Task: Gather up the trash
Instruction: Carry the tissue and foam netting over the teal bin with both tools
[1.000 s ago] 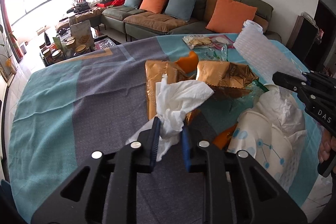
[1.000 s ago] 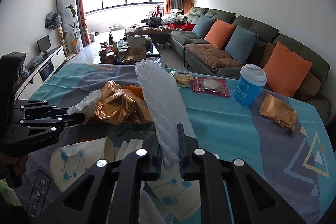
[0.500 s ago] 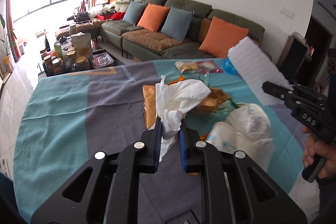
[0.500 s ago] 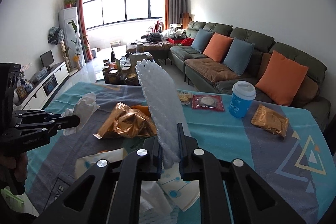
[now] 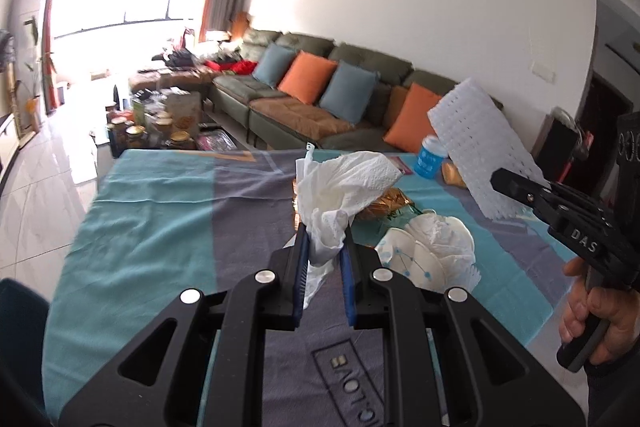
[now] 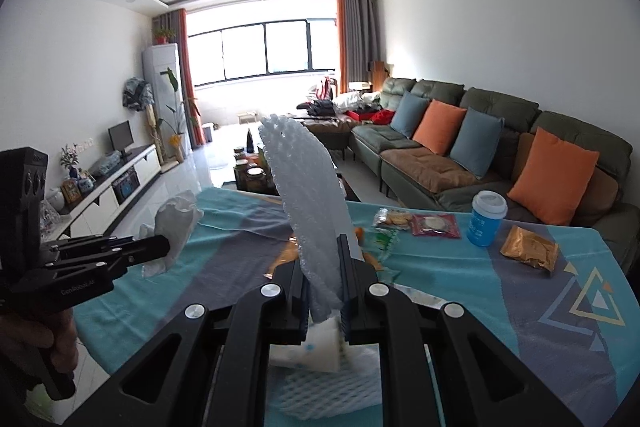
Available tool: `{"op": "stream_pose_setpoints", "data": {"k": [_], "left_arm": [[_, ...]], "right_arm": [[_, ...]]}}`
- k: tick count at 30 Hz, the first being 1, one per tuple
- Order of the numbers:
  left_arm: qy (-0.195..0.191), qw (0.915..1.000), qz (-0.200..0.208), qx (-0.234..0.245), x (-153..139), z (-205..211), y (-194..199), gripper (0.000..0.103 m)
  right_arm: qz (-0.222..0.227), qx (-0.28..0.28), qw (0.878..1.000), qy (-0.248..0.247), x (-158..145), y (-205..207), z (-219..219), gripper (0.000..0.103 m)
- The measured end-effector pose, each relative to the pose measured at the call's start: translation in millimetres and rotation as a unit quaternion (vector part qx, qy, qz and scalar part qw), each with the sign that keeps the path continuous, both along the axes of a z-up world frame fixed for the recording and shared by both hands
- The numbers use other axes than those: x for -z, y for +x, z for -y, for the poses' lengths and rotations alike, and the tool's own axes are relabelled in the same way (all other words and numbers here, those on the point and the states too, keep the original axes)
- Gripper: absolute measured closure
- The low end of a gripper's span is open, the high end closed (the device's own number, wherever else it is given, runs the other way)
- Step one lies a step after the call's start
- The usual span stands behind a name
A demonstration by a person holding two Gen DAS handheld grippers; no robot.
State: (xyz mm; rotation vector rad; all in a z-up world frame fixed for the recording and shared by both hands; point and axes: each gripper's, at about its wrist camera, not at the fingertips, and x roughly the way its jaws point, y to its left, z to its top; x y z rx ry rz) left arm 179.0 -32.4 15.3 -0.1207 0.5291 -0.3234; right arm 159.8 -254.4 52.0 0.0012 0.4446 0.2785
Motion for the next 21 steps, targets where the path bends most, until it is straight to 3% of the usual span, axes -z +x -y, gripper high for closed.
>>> {"op": "stream_pose_setpoints", "data": {"k": [13, 21], "left_arm": [[-0.001, 0.9927, 0.047, -0.111, -11, -83, -100, 0.087], [0.021, 0.9782, 0.058, -0.198, -12, -147, -142, 0.087]], "right_arm": [[0.002, -0.089, 0.995, 0.035, 2, -37, -84, 0.093], [-0.003, -0.156, 0.987, 0.038, 4, -42, -155, 0.093]]}}
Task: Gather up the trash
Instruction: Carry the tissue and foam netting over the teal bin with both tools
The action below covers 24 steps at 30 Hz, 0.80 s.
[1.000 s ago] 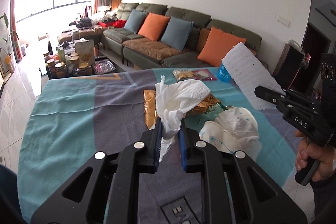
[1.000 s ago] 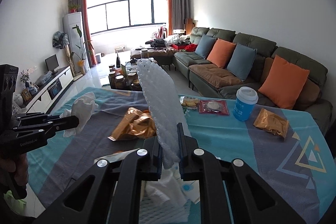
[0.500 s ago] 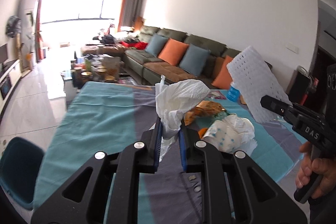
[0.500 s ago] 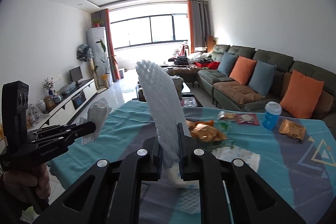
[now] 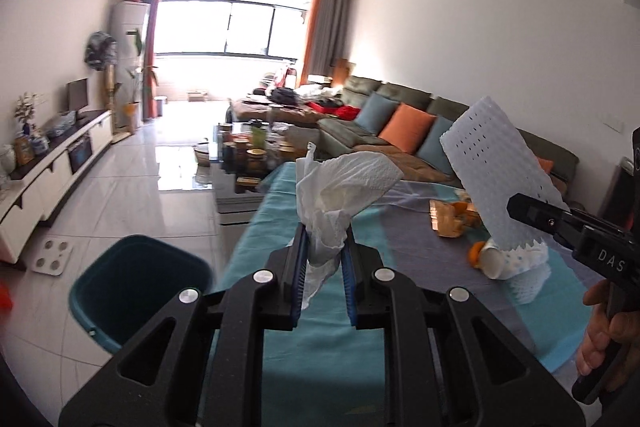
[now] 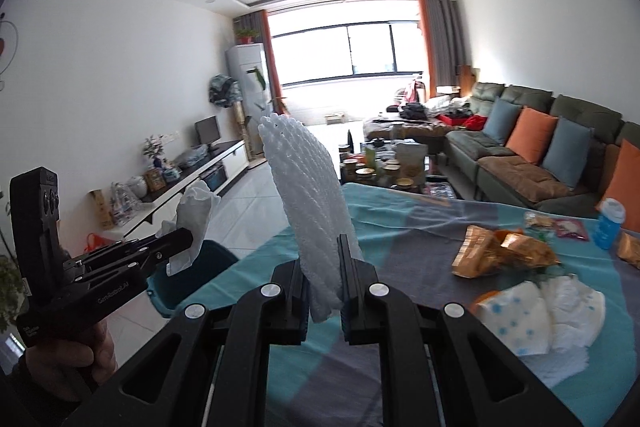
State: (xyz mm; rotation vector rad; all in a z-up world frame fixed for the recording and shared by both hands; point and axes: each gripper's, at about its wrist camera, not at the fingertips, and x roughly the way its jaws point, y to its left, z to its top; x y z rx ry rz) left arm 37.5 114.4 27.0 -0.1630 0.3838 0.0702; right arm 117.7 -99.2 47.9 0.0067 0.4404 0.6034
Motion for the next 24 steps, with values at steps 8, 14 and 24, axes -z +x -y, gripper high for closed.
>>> {"op": "stream_pose_setpoints", "data": {"k": [8, 14, 24], "left_arm": [[0.01, 0.997, -0.01, -0.076, 1, -66, -25, 0.086], [0.012, 0.9907, -0.032, -0.131, 7, -123, -35, 0.085], [0.002, 0.983, -0.066, -0.172, 15, -177, -19, 0.084]], "right_arm": [[-0.008, -0.076, 0.997, -0.002, 4, 10, -73, 0.092], [-0.03, -0.12, 0.992, -0.002, 12, 27, -117, 0.092], [-0.076, -0.171, 0.982, -0.016, 31, 53, -185, 0.092]]}}
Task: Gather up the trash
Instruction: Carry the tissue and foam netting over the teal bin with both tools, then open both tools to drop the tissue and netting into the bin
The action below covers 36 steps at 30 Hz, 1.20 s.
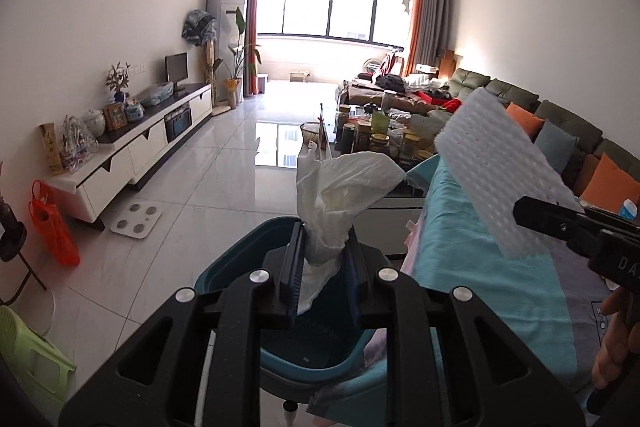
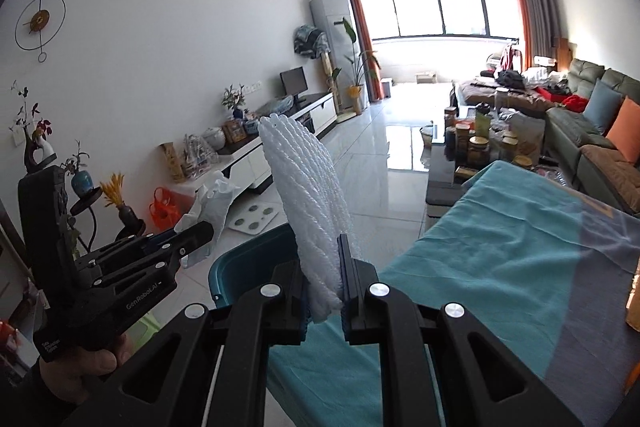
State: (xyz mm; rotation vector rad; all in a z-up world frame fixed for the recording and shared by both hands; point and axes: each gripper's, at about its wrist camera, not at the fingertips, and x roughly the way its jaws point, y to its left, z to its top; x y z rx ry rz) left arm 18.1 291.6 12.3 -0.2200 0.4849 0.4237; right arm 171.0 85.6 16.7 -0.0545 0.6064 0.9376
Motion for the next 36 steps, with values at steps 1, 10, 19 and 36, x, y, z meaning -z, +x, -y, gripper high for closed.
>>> {"op": "stream_pose_setpoints", "data": {"k": [1, 10, 19, 36], "left_arm": [[-0.008, 1.0, -0.002, -0.001, 2, -5, 4, 0.084], [-0.031, 0.9983, -0.046, -0.017, 37, -31, 38, 0.084], [-0.112, 0.9882, -0.101, -0.028, 94, -76, 78, 0.083], [-0.155, 0.9803, -0.067, -0.103, 102, -108, 65, 0.006]], "right_arm": [[-0.004, -0.006, 1.0, -0.002, 3, 3, -7, 0.092], [-0.073, -0.061, 0.994, -0.046, 24, 29, -74, 0.092], [-0.134, -0.084, 0.981, -0.114, 48, 50, -117, 0.091], [-0.148, -0.077, 0.982, -0.088, 49, 59, -108, 0.028]]}}
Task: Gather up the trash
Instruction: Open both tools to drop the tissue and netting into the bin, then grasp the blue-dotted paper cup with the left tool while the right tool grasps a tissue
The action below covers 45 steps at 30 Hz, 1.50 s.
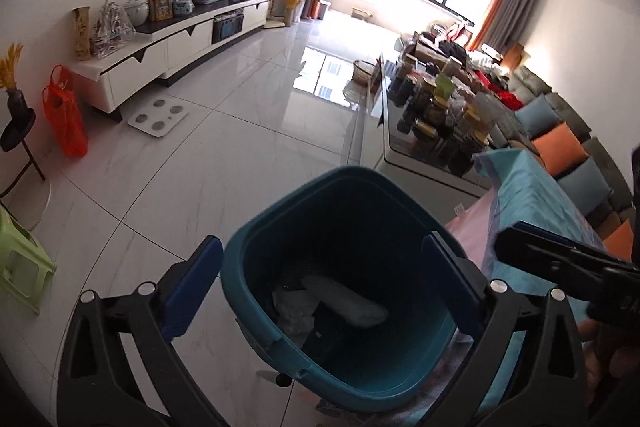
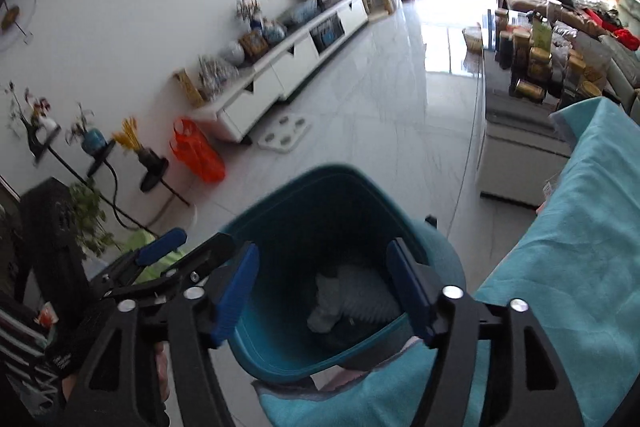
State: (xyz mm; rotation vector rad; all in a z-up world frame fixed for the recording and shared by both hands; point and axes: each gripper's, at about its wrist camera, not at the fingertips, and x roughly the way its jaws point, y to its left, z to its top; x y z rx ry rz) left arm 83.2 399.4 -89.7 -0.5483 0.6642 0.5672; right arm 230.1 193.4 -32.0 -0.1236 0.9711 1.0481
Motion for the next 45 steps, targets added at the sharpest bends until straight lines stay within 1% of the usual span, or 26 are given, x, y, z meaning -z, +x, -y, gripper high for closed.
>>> {"op": "stream_pose_setpoints", "data": {"k": [1, 2, 5, 7, 9, 12, 15, 16, 17, 18, 20, 23, 26, 27, 29, 31, 33, 36, 38, 39, 41, 42, 43, 44, 45], "left_arm": [[-0.002, 1.0, 0.007, -0.001, -12, 13, -10, 0.006], [-0.002, 0.9999, 0.015, -0.003, -18, 14, -15, 0.006], [-0.012, 0.999, 0.04, -0.014, -40, 15, -25, 0.005], [-0.01, 0.9981, 0.056, -0.024, -55, 20, -33, 0.005], [-0.007, 0.9971, 0.072, -0.023, -70, 29, -37, 0.005], [0.01, 0.9963, 0.082, -0.022, -90, 46, -34, 0.005], [0.018, 0.9946, 0.102, 0.006, -108, 74, -25, 0.005], [0.031, 0.9935, 0.108, 0.02, -114, 84, -21, 0.005], [0.051, 0.9921, 0.11, 0.033, -120, 97, -16, 0.005], [0.063, 0.9911, 0.111, 0.037, -125, 107, -13, 0.005], [0.078, 0.9874, 0.122, 0.065, -133, 129, -5, 0.005], [0.092, 0.9804, 0.132, 0.114, -143, 170, 11, 0.005], [0.111, 0.9691, 0.143, 0.167, -151, 216, 27, 0.005], [0.115, 0.9641, 0.148, 0.188, -154, 232, 32, 0.005], [0.12, 0.9566, 0.152, 0.218, -155, 260, 41, 0.005], [0.12, 0.946, 0.167, 0.251, -158, 290, 48, 0.005], [0.115, 0.9384, 0.17, 0.278, -158, 318, 58, 0.005], [0.105, 0.9286, 0.176, 0.309, -155, 348, 65, 0.005], [0.099, 0.923, 0.178, 0.327, -151, 368, 68, 0.005], [0.098, 0.9189, 0.179, 0.338, -149, 378, 69, 0.005], [0.098, 0.9156, 0.177, 0.348, -145, 394, 69, 0.005], [0.097, 0.9119, 0.176, 0.358, -142, 401, 68, 0.005], [0.099, 0.9107, 0.175, 0.361, -139, 407, 66, 0.005], [0.1, 0.9101, 0.175, 0.362, -136, 408, 65, 0.005], [0.099, 0.9071, 0.173, 0.371, -133, 418, 64, 0.005]], "right_arm": [[0.008, 0.009, 1.0, 0.009, -6, 1, 6, 0.024], [0.013, 0.015, 1.0, 0.018, -12, 1, 11, 0.016], [0.045, 0.042, 0.997, 0.052, -32, -2, 41, 0.006], [0.06, 0.055, 0.995, 0.059, -39, -1, 58, 0.007], [0.071, 0.067, 0.992, 0.078, -46, -2, 80, 0.007], [0.082, 0.089, 0.988, 0.094, -55, 3, 107, 0.007], [0.097, 0.11, 0.982, 0.117, -63, 1, 139, 0.007], [0.1, 0.111, 0.98, 0.131, -66, 1, 149, 0.007], [0.103, 0.116, 0.978, 0.138, -69, 0, 159, 0.007], [0.11, 0.124, 0.976, 0.14, -71, 1, 168, 0.007], [0.132, 0.14, 0.969, 0.155, -78, -3, 191, 0.007], [0.146, 0.164, 0.961, 0.171, -84, -7, 223, 0.007], [0.171, 0.2, 0.95, 0.167, -87, -13, 259, 0.007], [0.173, 0.209, 0.948, 0.166, -87, -13, 270, 0.007], [0.19, 0.24, 0.939, 0.155, -86, -19, 296, 0.007], [0.202, 0.263, 0.932, 0.148, -85, -23, 319, 0.007], [0.213, 0.293, 0.922, 0.136, -82, -30, 342, 0.007], [0.233, 0.332, 0.907, 0.113, -76, -41, 375, 0.007], [0.238, 0.345, 0.902, 0.101, -69, -48, 391, 0.007], [0.242, 0.354, 0.899, 0.094, -66, -52, 398, 0.007], [0.248, 0.367, 0.893, 0.08, -61, -58, 412, 0.007], [0.252, 0.372, 0.89, 0.076, -58, -61, 419, 0.007], [0.256, 0.382, 0.885, 0.068, -56, -65, 425, 0.007], [0.257, 0.386, 0.884, 0.065, -55, -66, 427, 0.007], [0.258, 0.389, 0.882, 0.064, -53, -69, 432, 0.007]]}}
